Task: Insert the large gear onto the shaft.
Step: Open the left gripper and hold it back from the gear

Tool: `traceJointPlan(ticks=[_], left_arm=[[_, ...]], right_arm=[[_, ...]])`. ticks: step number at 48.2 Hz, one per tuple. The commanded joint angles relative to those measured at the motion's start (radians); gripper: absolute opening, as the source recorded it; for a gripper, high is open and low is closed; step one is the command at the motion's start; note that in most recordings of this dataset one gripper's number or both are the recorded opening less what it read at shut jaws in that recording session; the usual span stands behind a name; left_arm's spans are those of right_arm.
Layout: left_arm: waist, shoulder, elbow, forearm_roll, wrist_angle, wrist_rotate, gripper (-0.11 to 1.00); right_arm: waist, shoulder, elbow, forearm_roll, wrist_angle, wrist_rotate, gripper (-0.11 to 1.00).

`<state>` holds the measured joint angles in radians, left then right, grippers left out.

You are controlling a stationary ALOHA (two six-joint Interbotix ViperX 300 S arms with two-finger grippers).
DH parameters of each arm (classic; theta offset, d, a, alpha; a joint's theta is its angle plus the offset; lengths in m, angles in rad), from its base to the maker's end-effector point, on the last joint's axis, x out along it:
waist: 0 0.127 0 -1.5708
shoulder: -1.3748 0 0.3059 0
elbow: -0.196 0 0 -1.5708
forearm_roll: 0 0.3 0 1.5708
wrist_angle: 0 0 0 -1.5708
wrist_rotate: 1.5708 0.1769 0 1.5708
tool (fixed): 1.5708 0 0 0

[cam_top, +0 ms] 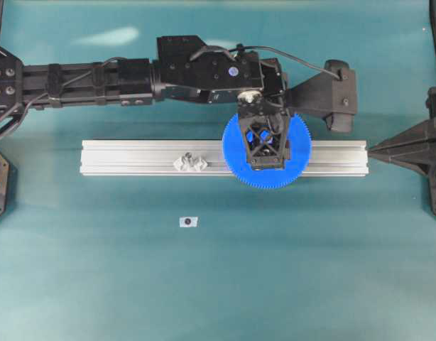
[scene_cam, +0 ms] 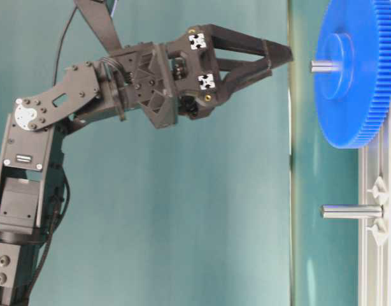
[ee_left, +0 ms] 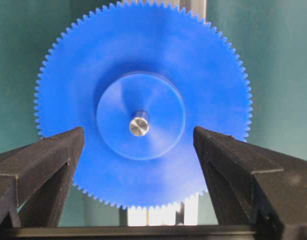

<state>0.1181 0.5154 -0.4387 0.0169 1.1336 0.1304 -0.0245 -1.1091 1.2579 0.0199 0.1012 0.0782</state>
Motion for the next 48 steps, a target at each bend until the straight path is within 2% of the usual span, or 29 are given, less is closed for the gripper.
traceJointPlan(ticks=[1,48], left_arm=[[-0.005,-0.028,-0.032,0.002,0.008,0.0,0.91],[-0.018,-0.029,-0.092,0.002,0.057,-0.02,0.91]], right_arm=[[-0.002,0.006,-0.011,0.0,-0.005,0.011,0.08],[-0.002,0.006,-0.014,0.002,-0.005,0.023,0.08]])
